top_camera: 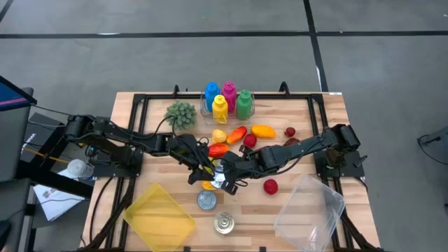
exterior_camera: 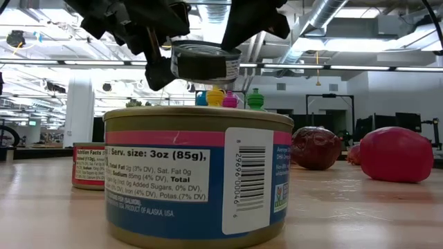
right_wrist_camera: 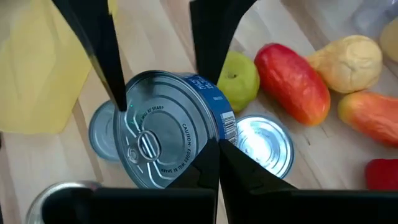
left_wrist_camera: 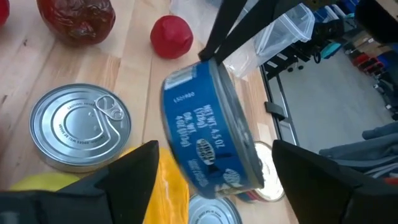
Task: Pick & Place Food Item
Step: Put the blue tuna can into the yellow bin, then put the red tuna can into the yellow bin
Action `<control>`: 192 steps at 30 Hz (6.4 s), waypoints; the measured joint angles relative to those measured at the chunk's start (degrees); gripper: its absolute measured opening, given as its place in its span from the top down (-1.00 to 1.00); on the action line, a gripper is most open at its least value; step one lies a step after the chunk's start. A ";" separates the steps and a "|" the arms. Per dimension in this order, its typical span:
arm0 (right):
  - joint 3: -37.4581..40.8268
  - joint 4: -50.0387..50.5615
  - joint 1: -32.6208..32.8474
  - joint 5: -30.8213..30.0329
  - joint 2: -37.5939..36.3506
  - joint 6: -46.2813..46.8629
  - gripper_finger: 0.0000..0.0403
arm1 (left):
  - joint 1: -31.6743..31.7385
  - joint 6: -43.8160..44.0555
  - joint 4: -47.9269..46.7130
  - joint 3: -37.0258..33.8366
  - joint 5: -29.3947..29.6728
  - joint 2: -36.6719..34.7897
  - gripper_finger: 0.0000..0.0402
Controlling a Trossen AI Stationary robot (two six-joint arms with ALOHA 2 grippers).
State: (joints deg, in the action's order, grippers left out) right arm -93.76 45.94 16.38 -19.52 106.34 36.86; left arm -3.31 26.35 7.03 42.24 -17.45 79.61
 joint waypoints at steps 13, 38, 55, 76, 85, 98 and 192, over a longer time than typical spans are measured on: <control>0.00 -3.08 -0.33 0.03 0.00 -1.51 1.00 | 0.46 -0.14 -1.52 0.00 0.64 0.00 0.33; -22.96 15.15 1.63 -3.50 -0.02 -9.72 -0.03 | -0.24 4.04 -20.28 -0.02 -2.47 -16.22 0.35; -34.47 33.94 11.20 -16.68 -3.31 -7.88 0.17 | -27.83 40.21 -48.44 -0.02 6.76 -33.72 0.35; -34.44 41.38 15.26 -24.05 -14.69 -5.36 0.57 | -44.62 46.57 -25.63 -0.02 10.59 -10.69 0.34; -34.42 42.14 15.47 -24.05 -14.69 -5.60 0.57 | -44.62 50.37 -18.51 -8.42 6.77 -10.19 0.34; -34.42 42.35 15.47 -24.04 -14.67 -7.33 0.57 | -44.40 52.35 -3.40 -16.66 6.49 -10.23 0.34; -34.44 43.68 18.76 -24.09 -19.70 -5.68 0.57 | -13.97 32.31 -30.56 -1.26 10.67 -17.24 0.84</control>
State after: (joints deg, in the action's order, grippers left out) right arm -128.19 89.62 35.14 -43.62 86.64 31.18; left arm -17.28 58.66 -23.53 40.98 -6.78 62.38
